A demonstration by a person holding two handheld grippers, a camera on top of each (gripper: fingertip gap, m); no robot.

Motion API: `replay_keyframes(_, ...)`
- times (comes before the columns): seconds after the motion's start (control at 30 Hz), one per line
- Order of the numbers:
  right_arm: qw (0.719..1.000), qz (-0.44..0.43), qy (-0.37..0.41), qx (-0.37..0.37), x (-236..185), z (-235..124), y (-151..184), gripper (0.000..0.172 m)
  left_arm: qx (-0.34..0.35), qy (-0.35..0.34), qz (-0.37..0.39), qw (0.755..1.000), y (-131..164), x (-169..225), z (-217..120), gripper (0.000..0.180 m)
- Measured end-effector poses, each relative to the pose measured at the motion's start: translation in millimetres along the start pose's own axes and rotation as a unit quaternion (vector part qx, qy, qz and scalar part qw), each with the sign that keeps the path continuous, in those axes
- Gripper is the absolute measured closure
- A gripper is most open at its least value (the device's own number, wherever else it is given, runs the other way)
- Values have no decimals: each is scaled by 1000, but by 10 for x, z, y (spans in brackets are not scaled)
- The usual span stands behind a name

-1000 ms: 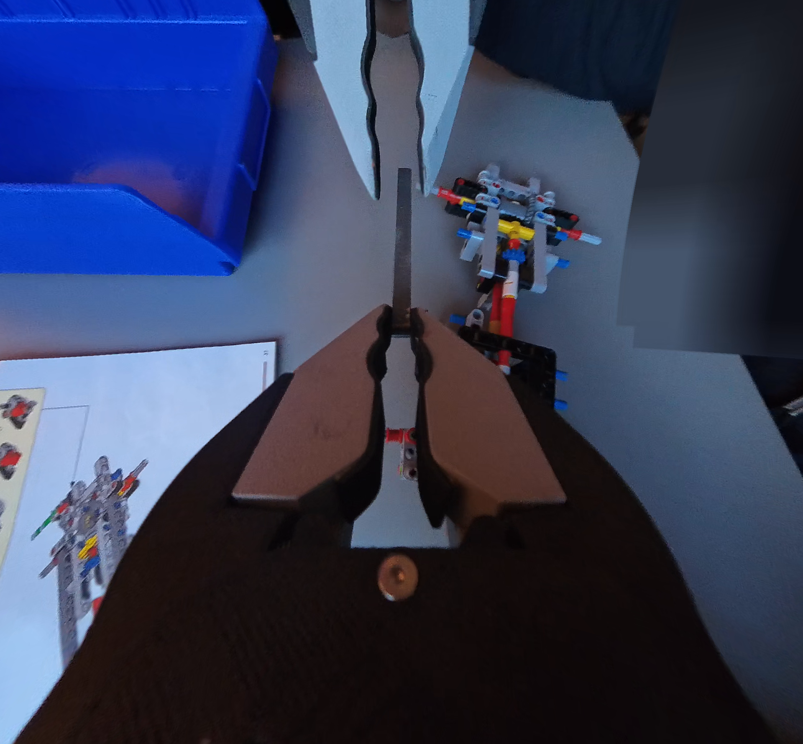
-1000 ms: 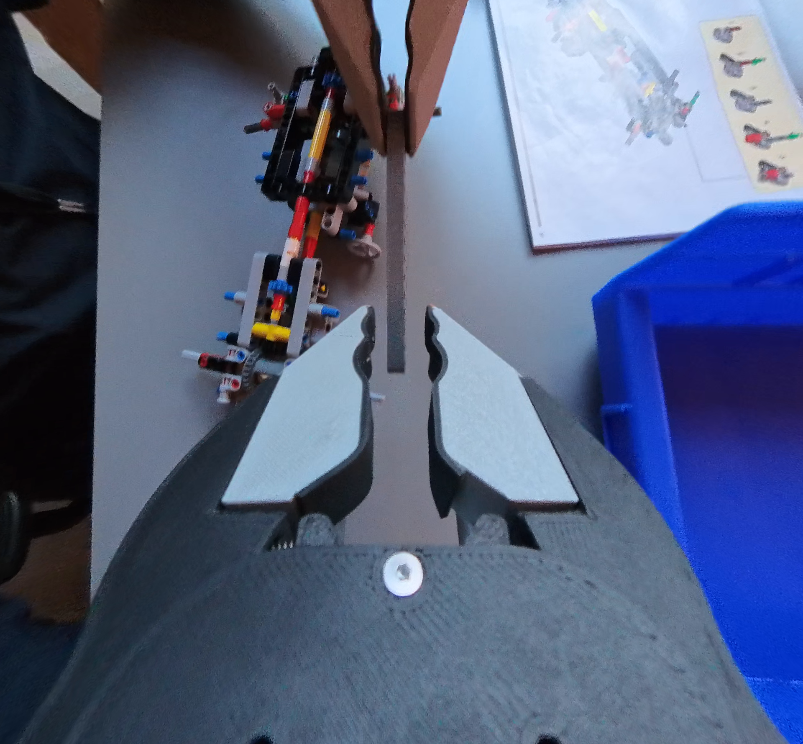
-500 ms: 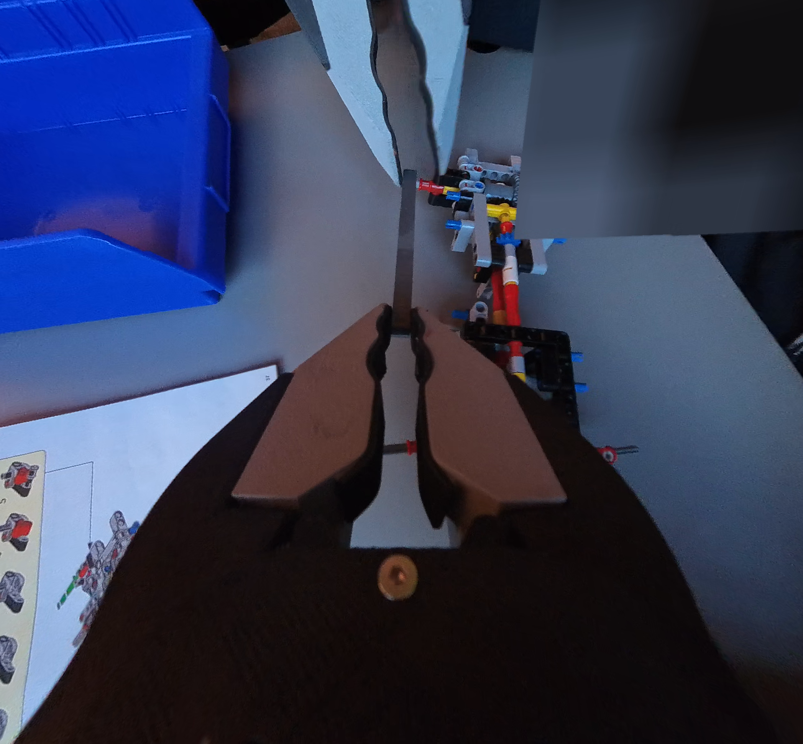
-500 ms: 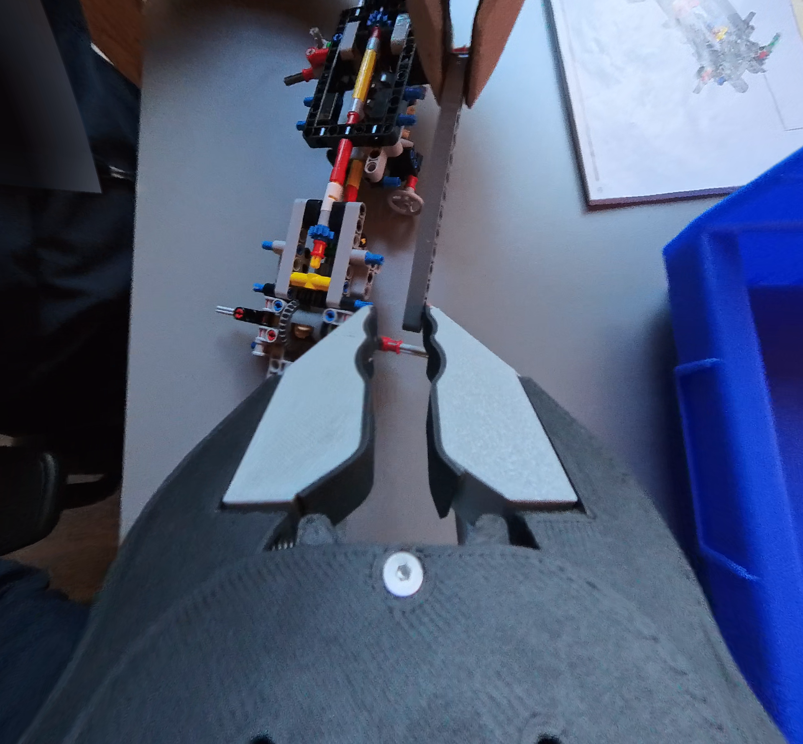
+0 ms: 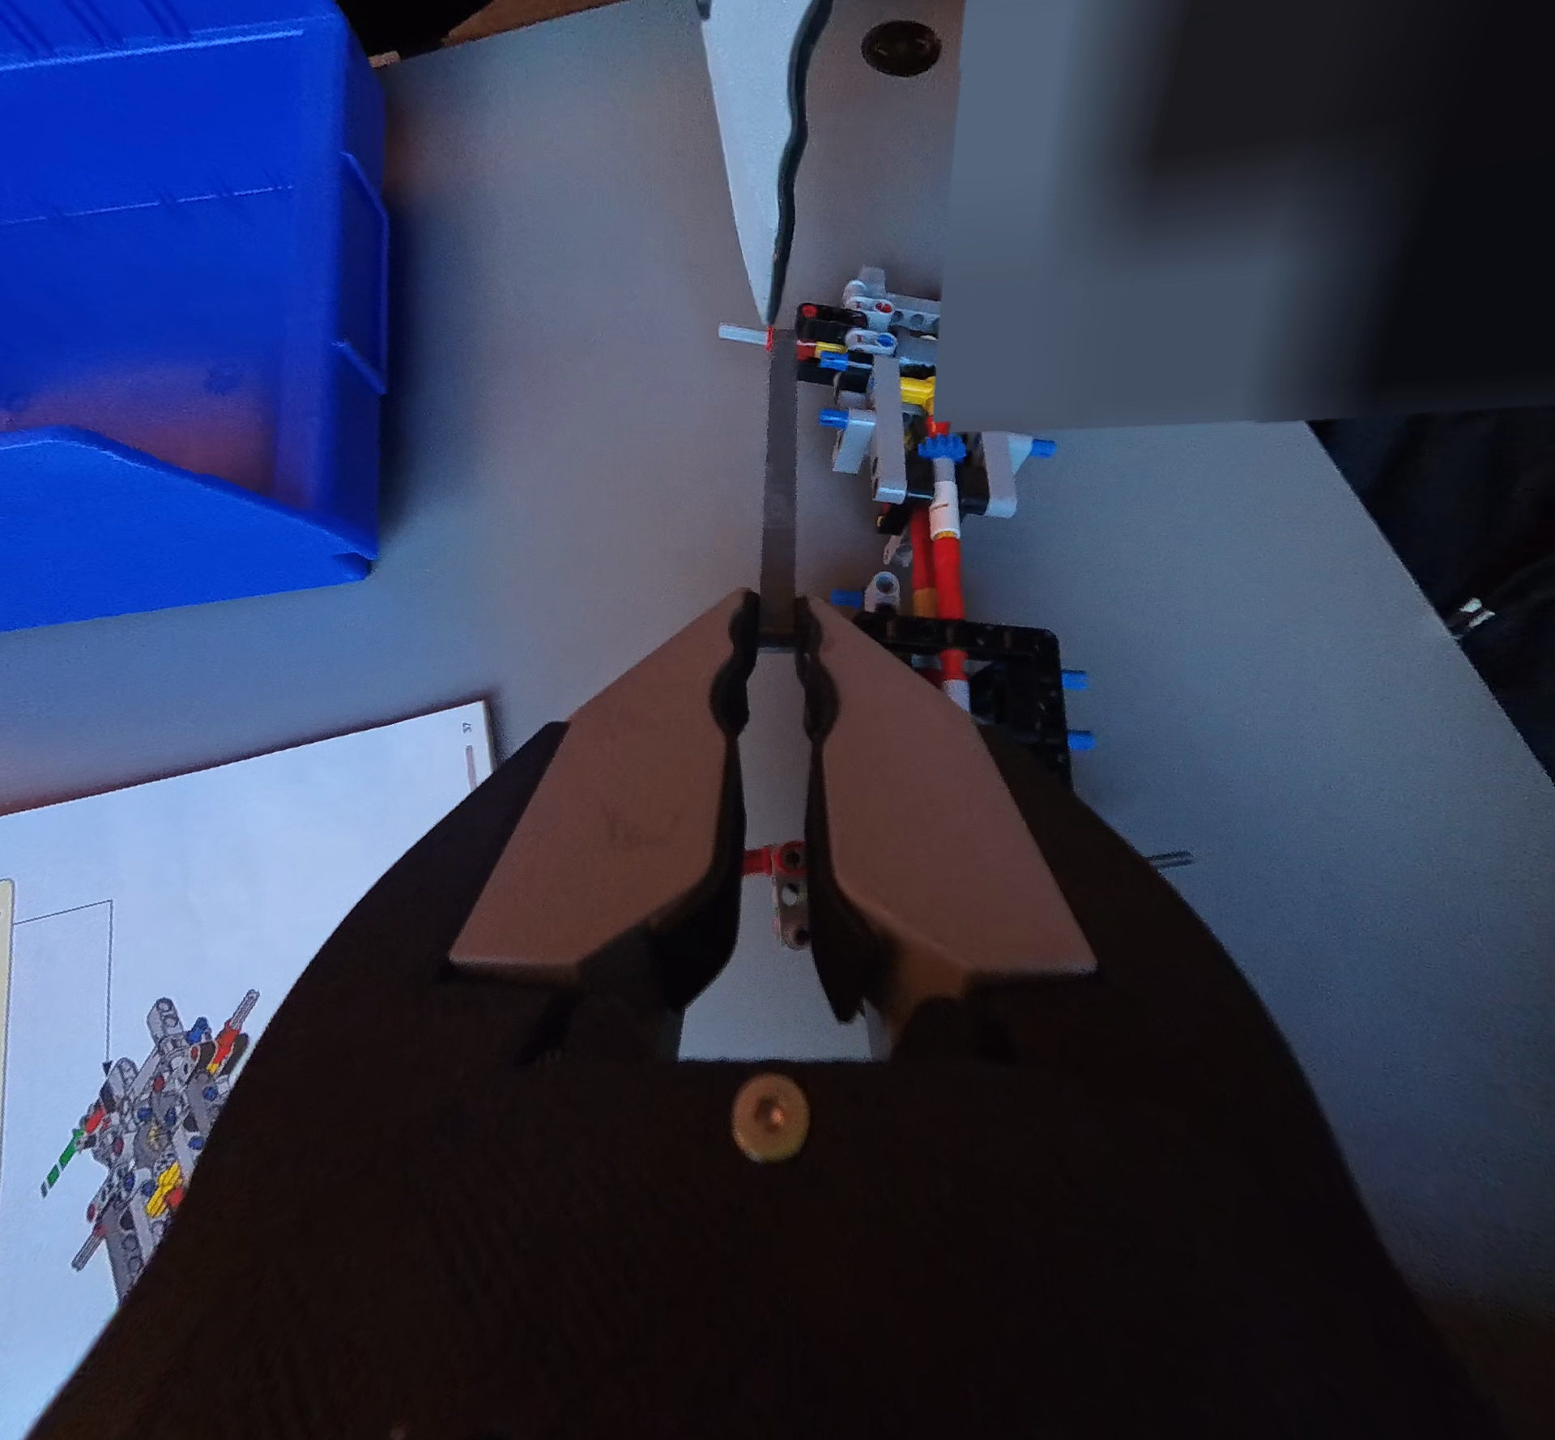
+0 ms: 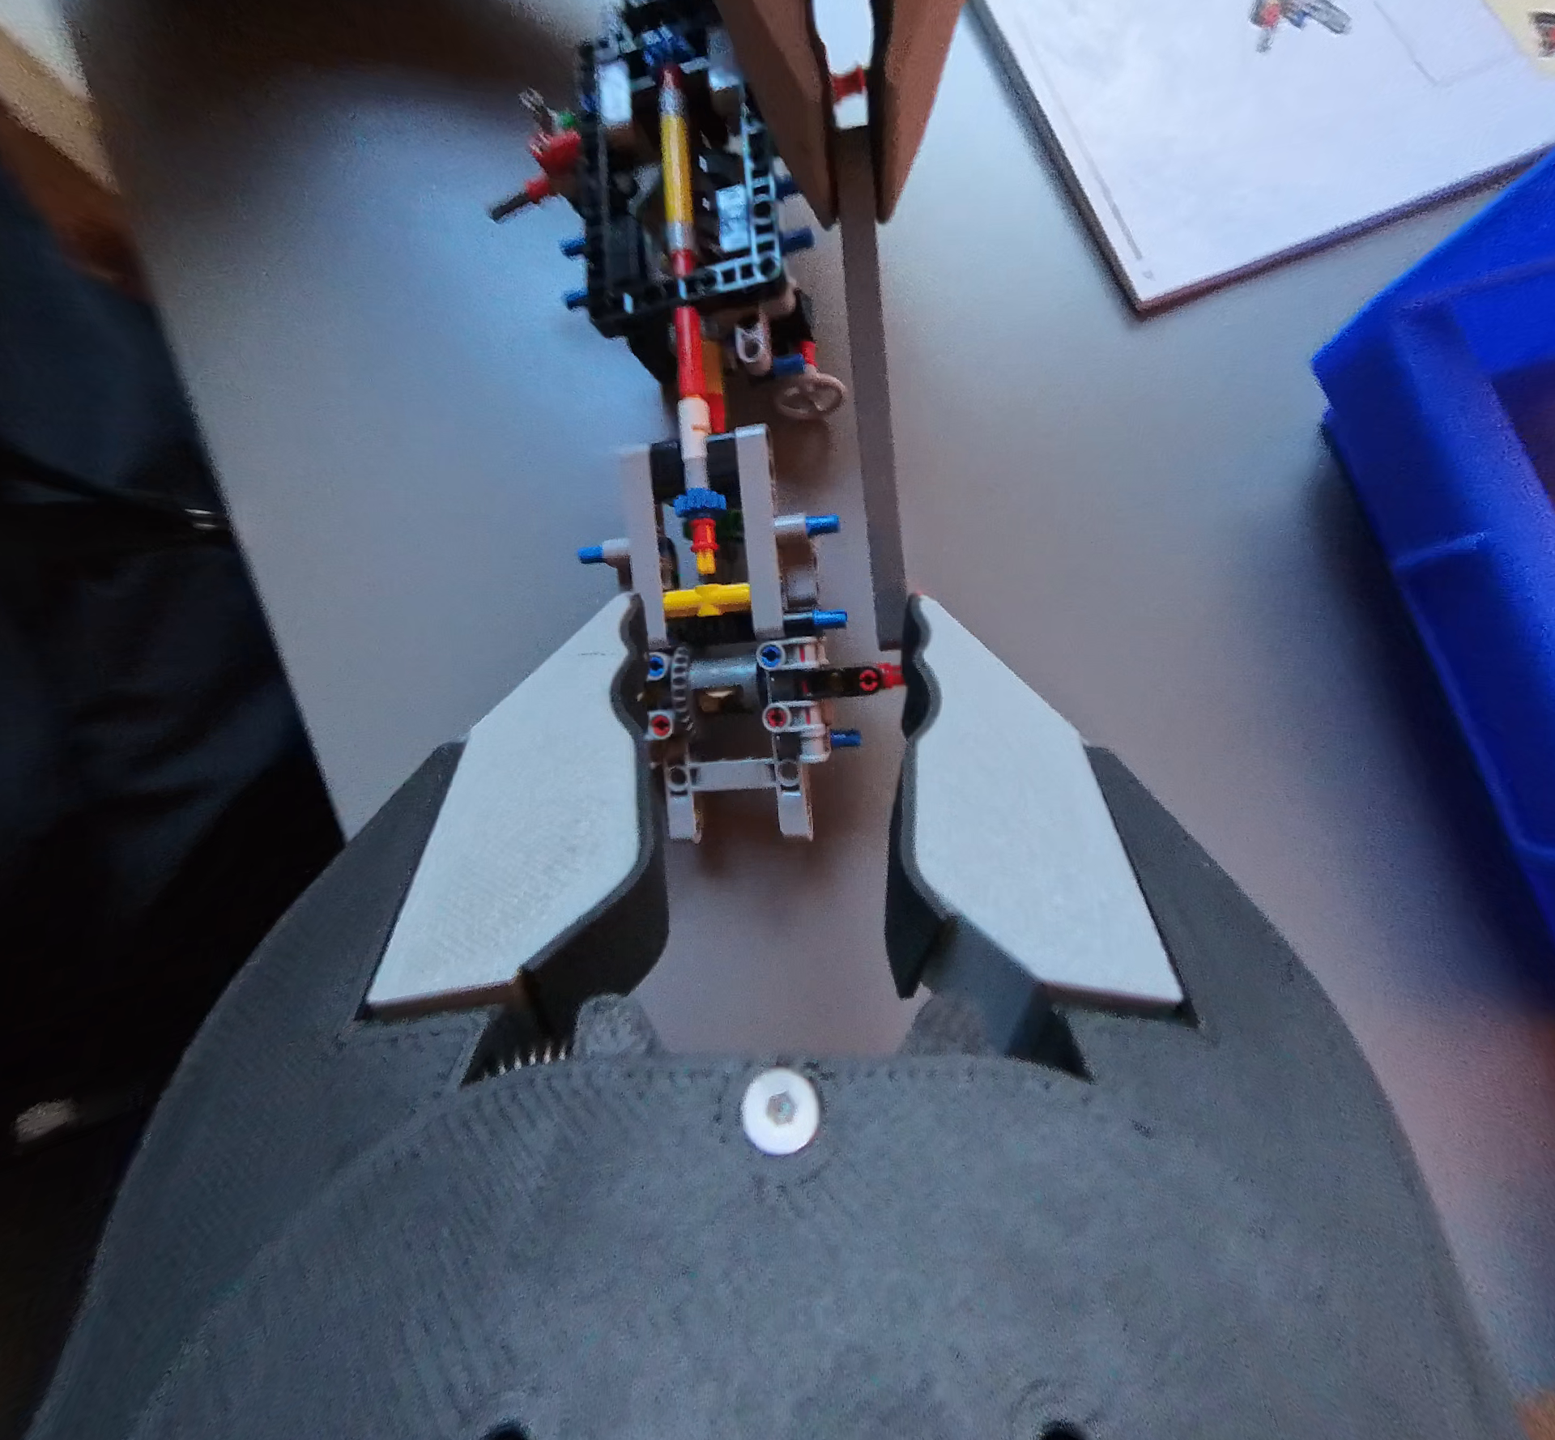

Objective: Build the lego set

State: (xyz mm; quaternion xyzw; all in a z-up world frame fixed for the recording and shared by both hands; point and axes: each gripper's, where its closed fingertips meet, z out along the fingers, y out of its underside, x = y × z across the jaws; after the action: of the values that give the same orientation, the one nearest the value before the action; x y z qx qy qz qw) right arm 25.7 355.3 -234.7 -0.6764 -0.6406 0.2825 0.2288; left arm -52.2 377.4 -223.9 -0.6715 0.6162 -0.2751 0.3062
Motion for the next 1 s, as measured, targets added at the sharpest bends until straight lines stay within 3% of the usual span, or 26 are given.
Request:
replay_keyframes(0.13,996,-9,83,-23,69,53,71,105,0,2,11,1000,-3,35,19,174)
replay_keyframes(1.0,993,0,103,-64,-40,241,130,100,7,7,31,999,-15,79,17,174)
